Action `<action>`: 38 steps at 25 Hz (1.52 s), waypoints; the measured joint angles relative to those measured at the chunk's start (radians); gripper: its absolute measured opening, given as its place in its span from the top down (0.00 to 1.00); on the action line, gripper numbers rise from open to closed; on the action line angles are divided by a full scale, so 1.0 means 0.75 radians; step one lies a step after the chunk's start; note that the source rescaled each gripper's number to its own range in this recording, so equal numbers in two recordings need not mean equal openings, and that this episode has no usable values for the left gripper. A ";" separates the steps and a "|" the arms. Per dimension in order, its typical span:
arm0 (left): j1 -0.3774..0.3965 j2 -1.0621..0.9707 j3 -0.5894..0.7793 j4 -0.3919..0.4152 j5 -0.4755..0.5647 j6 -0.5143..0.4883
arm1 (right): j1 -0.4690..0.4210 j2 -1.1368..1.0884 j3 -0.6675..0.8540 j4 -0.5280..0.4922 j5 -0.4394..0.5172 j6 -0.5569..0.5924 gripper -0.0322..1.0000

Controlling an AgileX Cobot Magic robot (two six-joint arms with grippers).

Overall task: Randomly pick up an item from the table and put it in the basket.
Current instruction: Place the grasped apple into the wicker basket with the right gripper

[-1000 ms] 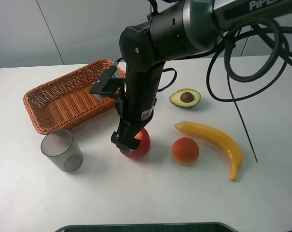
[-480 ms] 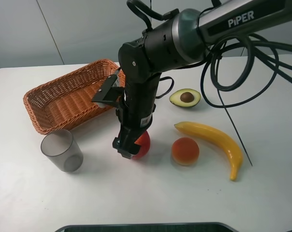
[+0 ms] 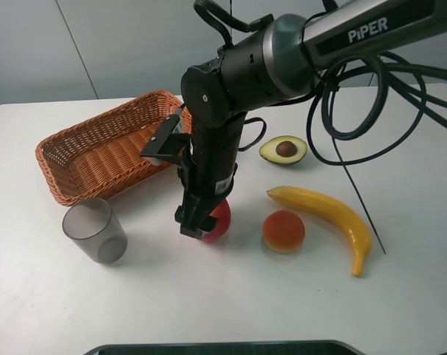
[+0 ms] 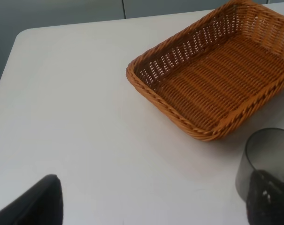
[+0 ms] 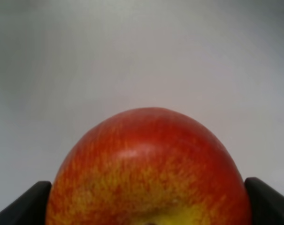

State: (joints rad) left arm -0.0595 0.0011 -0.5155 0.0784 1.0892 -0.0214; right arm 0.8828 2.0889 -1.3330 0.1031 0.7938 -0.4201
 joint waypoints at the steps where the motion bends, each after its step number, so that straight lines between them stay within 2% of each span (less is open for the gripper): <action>1: 0.000 0.000 0.000 0.000 0.000 0.000 | 0.000 0.000 0.000 0.000 0.000 0.000 0.91; 15: 0.000 0.000 0.000 0.000 0.000 0.000 | 0.000 -0.030 -0.034 -0.012 0.011 0.033 0.91; 23: 0.000 0.000 0.000 0.000 0.000 0.000 | 0.000 -0.167 -0.269 -0.047 0.184 0.120 0.91; 25: 0.000 0.000 0.000 0.000 0.000 0.003 | -0.006 -0.169 -0.338 -0.047 0.187 0.125 0.91; 30: 0.000 0.000 0.000 0.000 0.000 0.005 | -0.030 -0.151 -0.474 -0.038 0.082 0.133 0.91; 38: 0.000 0.000 0.000 0.000 0.000 0.002 | -0.049 -0.058 -0.489 -0.011 -0.308 0.140 0.91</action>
State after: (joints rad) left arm -0.0595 0.0011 -0.5155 0.0784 1.0892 -0.0199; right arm 0.8460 2.0457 -1.7000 0.0950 0.5625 -0.3149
